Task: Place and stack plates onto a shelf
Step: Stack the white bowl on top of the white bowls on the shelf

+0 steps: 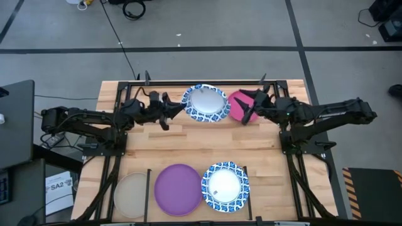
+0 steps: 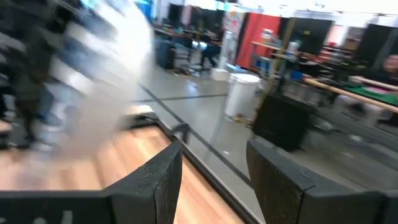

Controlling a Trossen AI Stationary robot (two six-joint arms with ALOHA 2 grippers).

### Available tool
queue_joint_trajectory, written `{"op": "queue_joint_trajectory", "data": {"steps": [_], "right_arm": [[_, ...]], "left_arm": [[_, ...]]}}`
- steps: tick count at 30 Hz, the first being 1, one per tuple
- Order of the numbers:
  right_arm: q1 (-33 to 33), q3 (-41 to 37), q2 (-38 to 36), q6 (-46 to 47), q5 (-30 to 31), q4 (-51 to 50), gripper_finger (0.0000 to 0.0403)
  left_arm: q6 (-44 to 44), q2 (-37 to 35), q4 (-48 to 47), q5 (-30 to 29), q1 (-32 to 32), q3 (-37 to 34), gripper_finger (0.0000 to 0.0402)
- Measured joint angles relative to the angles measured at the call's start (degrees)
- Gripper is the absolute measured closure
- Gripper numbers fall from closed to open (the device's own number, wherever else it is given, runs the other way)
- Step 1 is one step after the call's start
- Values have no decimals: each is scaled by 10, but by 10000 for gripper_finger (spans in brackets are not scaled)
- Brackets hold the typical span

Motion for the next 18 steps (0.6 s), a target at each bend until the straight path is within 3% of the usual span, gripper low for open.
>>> {"op": "queue_joint_trajectory", "data": {"steps": [7,18], "right_arm": [[-2,0,-19,-2,80,-65,218],[-49,0,-20,4,85,-139,218]], "left_arm": [[-127,0,12,39,-9,0,392],[-265,0,11,40,-85,3,392]]}}
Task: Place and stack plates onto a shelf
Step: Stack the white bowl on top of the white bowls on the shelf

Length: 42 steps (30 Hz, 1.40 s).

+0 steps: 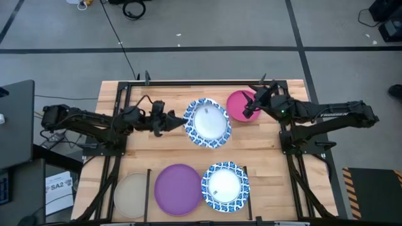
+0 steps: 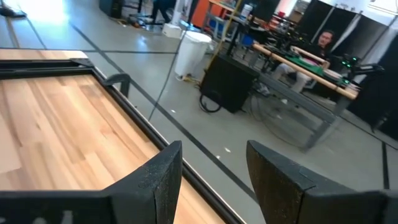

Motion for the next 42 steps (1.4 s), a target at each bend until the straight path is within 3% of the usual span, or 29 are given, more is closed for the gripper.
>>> {"op": "queue_joint_trajectory", "data": {"steps": [5,11,19,25,42], "right_arm": [[-18,0,0,1,0,0,218],[-29,0,0,1,-1,-10,218],[-32,0,0,1,-16,-15,218],[-32,0,1,1,-30,-24,218],[-32,0,1,1,-32,-25,218]], "left_arm": [[-18,0,-67,-1,-49,47,392],[-18,0,-210,-17,-105,131,392],[-18,2,-318,-86,-175,204,392],[-60,44,-320,-116,-213,233,392],[-228,191,-327,-58,-233,296,392]]}}
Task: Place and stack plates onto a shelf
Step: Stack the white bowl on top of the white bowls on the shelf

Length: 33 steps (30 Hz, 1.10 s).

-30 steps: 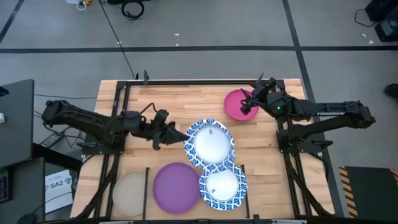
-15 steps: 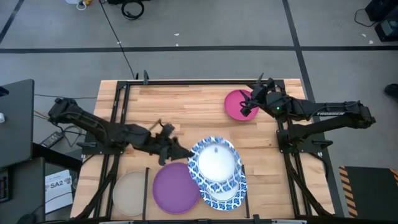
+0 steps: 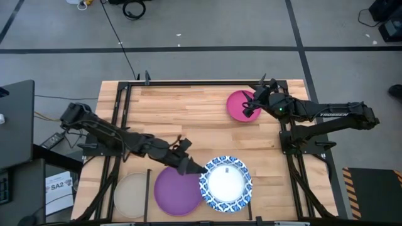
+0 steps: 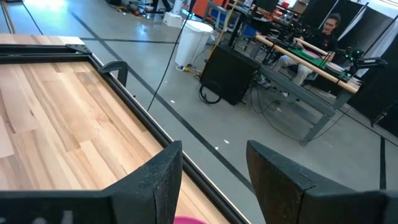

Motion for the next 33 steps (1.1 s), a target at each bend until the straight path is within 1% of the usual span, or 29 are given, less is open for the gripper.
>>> {"op": "queue_joint_trajectory", "data": {"steps": [4,8,11,15,21,27,33], "right_arm": [[0,0,0,0,0,0,218],[0,0,0,0,0,-1,218],[0,0,0,0,0,-1,218],[0,0,0,0,0,-1,218],[0,0,0,0,0,-1,218],[0,0,0,0,0,-1,218],[0,0,0,0,0,-1,218]], "left_arm": [[-24,8,-13,9,4,0,392],[-25,8,-48,11,10,0,392],[-25,8,-49,11,10,0,392],[-25,8,-76,12,10,0,392],[-21,8,-76,11,10,0,392],[-5,8,-76,11,10,0,376],[6,8,-75,11,10,0,373]]}}
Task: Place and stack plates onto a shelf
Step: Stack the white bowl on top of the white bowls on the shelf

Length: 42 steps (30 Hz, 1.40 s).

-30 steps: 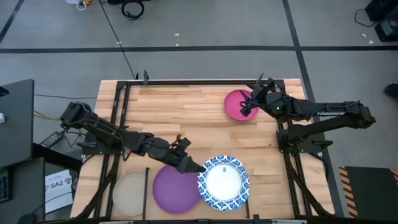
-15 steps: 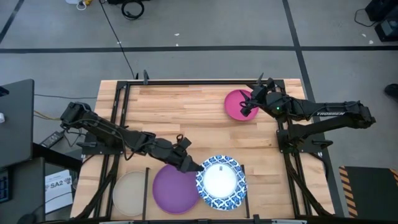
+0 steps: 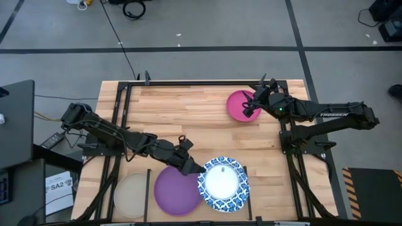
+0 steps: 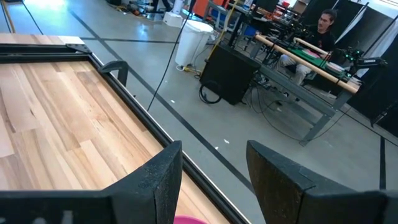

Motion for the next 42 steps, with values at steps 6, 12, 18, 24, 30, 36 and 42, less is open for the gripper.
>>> {"op": "queue_joint_trajectory", "data": {"steps": [6,12,18,24,30,36,42], "right_arm": [[0,0,0,0,0,0,218],[0,0,0,0,0,0,218],[0,0,0,0,0,0,218],[0,0,0,0,0,0,218],[0,0,0,0,0,0,218],[0,0,0,0,0,0,218],[0,0,0,0,0,0,218]], "left_arm": [[30,0,1,0,0,0,372],[61,0,1,1,0,0,372],[105,-1,1,1,0,0,357],[132,-1,0,1,0,0,316],[154,-1,0,-15,1,0,288],[155,-1,0,-6,6,0,288],[150,-1,-27,-5,6,0,303]]}}
